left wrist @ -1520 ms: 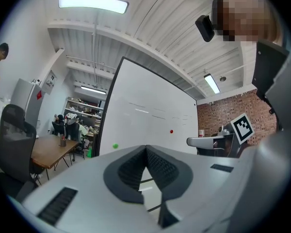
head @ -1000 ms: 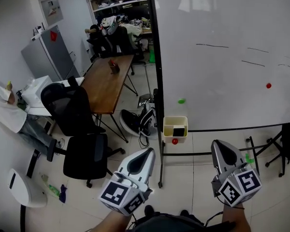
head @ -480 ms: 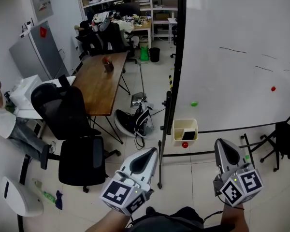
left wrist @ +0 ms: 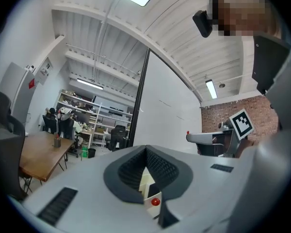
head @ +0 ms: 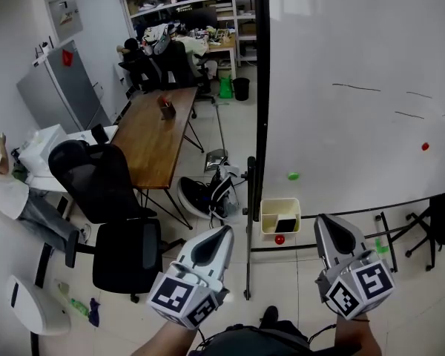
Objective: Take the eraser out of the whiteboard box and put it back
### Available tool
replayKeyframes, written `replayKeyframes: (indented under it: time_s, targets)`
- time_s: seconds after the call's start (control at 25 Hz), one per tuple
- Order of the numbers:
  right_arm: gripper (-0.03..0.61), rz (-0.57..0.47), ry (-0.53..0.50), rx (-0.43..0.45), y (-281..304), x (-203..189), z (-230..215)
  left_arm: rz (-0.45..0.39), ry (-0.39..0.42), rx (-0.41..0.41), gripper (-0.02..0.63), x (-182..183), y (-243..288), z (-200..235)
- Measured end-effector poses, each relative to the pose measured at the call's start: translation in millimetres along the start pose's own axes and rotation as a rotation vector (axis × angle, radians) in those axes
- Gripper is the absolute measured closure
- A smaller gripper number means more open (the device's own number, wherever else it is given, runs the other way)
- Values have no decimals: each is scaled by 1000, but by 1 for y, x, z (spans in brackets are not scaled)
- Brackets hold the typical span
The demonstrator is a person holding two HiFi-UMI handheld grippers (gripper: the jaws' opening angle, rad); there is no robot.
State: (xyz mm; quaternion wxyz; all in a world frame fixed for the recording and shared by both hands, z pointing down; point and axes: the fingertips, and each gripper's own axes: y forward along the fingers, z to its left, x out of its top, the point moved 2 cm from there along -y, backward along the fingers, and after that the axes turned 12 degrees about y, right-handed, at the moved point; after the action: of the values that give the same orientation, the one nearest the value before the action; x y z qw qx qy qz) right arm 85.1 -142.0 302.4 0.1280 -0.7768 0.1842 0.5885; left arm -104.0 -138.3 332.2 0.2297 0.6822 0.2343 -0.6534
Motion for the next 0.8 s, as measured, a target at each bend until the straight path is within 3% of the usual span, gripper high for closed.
replayKeyframes:
  time_s: [0.2, 0.36, 0.52, 0.6, 0.68, 0.8]
  targets:
    - [561, -18, -61, 44, 24, 16, -24, 11, 35, 58, 586, 7, 36, 9]
    - [561, -1, -5, 72, 43, 16, -43, 15, 40, 73, 586, 10, 56, 11]
    - [561, 7, 9, 50, 69, 11, -43, -6, 50, 102, 586, 12, 65, 41]
    - [556, -1, 6, 25, 85, 11, -39, -7, 43, 85, 586, 9, 69, 61]
    - [485, -9, 20, 1, 100, 11, -34, -3, 36, 47, 586, 6, 73, 78]
    - [483, -13, 17, -44, 116, 10, -30, -16, 42, 6, 586, 4, 77, 97]
